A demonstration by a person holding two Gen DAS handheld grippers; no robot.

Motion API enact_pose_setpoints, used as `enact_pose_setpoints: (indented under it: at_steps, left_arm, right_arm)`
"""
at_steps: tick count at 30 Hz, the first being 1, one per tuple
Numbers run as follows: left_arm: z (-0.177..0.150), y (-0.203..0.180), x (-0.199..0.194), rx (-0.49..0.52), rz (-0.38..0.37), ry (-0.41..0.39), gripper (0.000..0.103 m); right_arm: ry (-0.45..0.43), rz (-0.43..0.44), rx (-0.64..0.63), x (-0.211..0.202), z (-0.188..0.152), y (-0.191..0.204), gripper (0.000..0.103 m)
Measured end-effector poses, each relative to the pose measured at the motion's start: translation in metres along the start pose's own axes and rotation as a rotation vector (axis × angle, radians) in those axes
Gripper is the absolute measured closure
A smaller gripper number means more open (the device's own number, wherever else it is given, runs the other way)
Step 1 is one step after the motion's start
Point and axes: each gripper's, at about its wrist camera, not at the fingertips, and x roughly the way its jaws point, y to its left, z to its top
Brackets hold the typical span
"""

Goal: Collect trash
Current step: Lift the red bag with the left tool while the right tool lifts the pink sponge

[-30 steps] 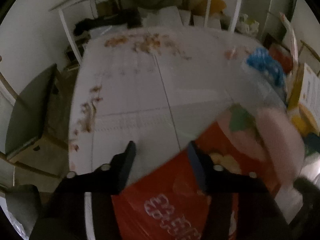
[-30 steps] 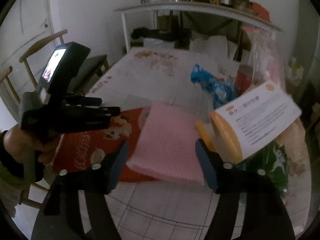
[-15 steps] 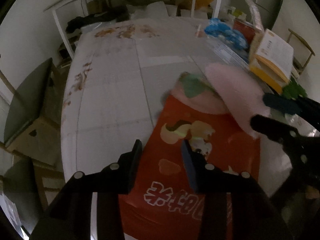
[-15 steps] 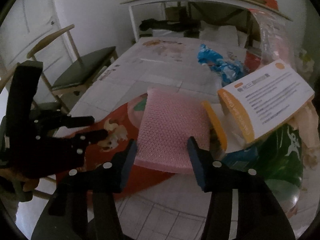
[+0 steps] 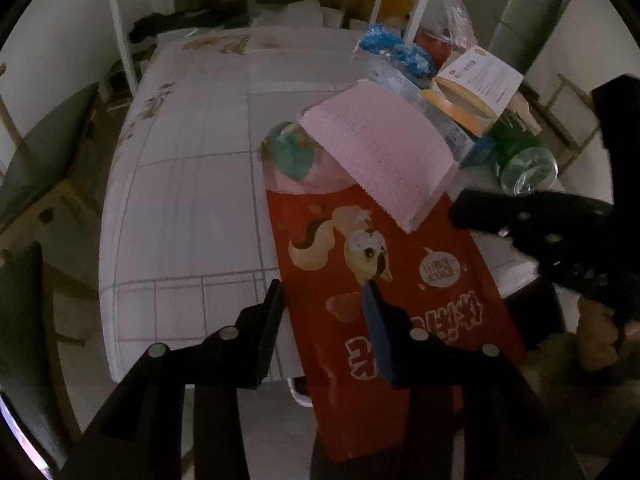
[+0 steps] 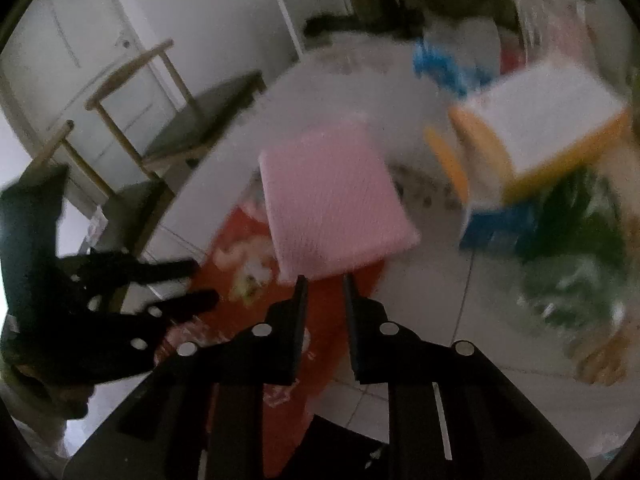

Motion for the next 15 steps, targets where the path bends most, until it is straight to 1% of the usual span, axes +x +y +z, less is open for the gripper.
enact_pose_setpoints:
  at_steps: [2,4,7,9,10,11,12,15]
  left_arm:
    - [-0.001,0.001,-0.002,-0.032,-0.013,0.002,0.063]
    - [-0.004,0.005,-0.005,-0.078,-0.039,0.011,0.063]
    - [-0.007,0.017,-0.01,-0.146,-0.087,0.02,0.062]
    - [-0.011,0.025,-0.014,-0.19,-0.123,0.019,0.056]
    - [-0.014,0.029,-0.016,-0.212,-0.138,0.017,0.055]
    - [-0.015,0.032,-0.017,-0.22,-0.145,0.017,0.053]
    - [-0.017,0.033,-0.019,-0.227,-0.155,0.019,0.052]
    - [-0.019,0.032,-0.021,-0.216,-0.161,0.038,0.051]
  right_arm:
    - [-0.07,-0.024,-0.042,-0.013,0.008,0.008,0.054]
    - [-0.123,-0.05,-0.087,-0.02,0.018,0.016,0.045]
    - [-0.138,-0.045,-0.114,-0.017,0.031,0.019,0.025]
    - [-0.12,-0.04,-0.139,-0.005,0.04,0.022,0.021]
    - [-0.103,-0.045,-0.153,0.001,0.042,0.024,0.018]
    - [-0.075,-0.068,-0.173,0.013,0.046,0.027,0.018]
    - [-0.06,-0.085,-0.18,0.017,0.048,0.024,0.018]
    - [-0.008,-0.128,-0.188,0.032,0.048,0.022,0.018]
